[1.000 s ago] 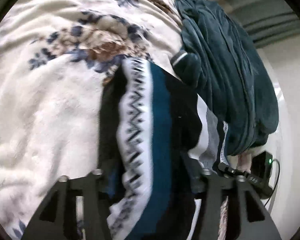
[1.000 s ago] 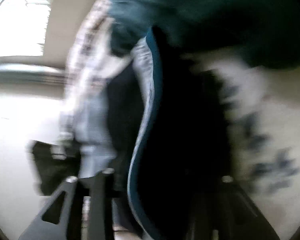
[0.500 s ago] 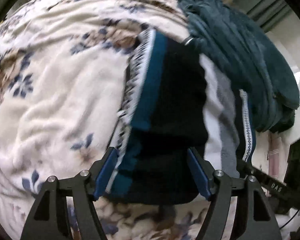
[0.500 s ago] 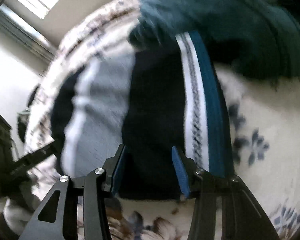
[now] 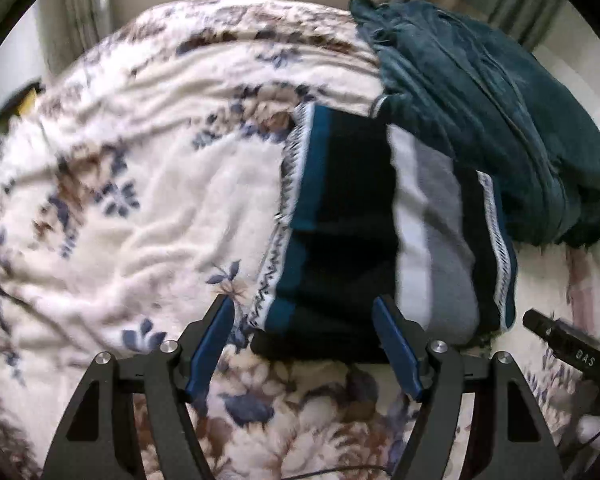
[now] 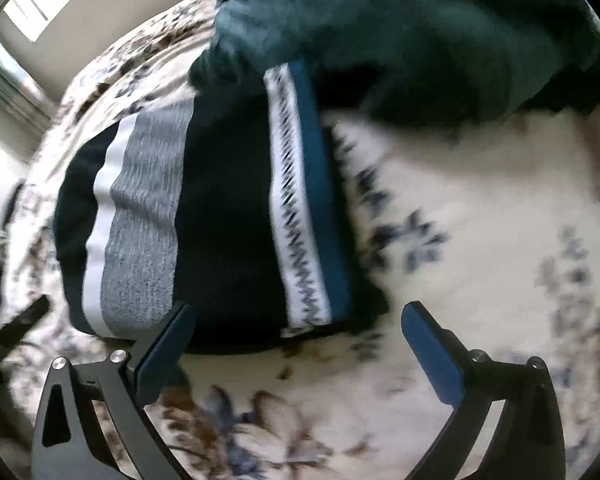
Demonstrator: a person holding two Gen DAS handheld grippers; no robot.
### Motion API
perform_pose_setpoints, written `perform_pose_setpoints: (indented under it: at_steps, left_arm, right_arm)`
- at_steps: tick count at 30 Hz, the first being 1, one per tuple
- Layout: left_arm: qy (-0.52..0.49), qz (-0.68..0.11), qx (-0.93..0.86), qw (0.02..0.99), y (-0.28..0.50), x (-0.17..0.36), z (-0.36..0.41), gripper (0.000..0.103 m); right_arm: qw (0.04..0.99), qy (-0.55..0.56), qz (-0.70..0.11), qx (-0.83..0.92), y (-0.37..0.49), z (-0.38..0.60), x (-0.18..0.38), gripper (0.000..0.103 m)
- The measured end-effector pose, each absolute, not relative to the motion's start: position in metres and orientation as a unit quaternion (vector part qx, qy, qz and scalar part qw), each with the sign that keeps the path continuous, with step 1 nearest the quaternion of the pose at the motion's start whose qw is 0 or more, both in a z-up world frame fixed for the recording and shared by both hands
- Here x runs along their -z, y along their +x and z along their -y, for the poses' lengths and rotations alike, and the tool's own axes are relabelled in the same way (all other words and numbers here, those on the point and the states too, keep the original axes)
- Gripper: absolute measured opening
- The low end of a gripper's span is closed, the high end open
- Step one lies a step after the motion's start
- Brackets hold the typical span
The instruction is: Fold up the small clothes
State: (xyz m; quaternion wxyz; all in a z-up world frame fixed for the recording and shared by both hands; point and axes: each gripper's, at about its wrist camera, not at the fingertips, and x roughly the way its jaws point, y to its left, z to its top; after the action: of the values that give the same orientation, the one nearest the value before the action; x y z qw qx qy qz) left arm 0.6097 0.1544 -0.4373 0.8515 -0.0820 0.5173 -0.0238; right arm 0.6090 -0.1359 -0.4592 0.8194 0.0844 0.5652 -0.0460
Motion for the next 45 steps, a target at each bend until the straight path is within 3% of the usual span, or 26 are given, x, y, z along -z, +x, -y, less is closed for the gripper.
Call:
perform_pose_setpoints:
  at_steps: [6,29,45]
  left_arm:
    - [-0.036,-0.503,0.012,0.863,0.571,0.38,-0.122,0.083]
    - [-0.031,-0.411,0.005,0.911,0.362,0.121,-0.082,0.083]
    - [-0.027,-0.364,-0.005,0.931,0.281,0.055,-0.075,0.083]
  right_arm:
    - [0.839,0.025,-0.537,0.09,0.573,0.136,0.383,0.103]
    - [0.915,-0.008,-0.4,0.056,0.312,0.132,0.056,0.103]
    - [0.938,-0.008,-0.346,0.018,0.202,0.139,-0.055,0.103]
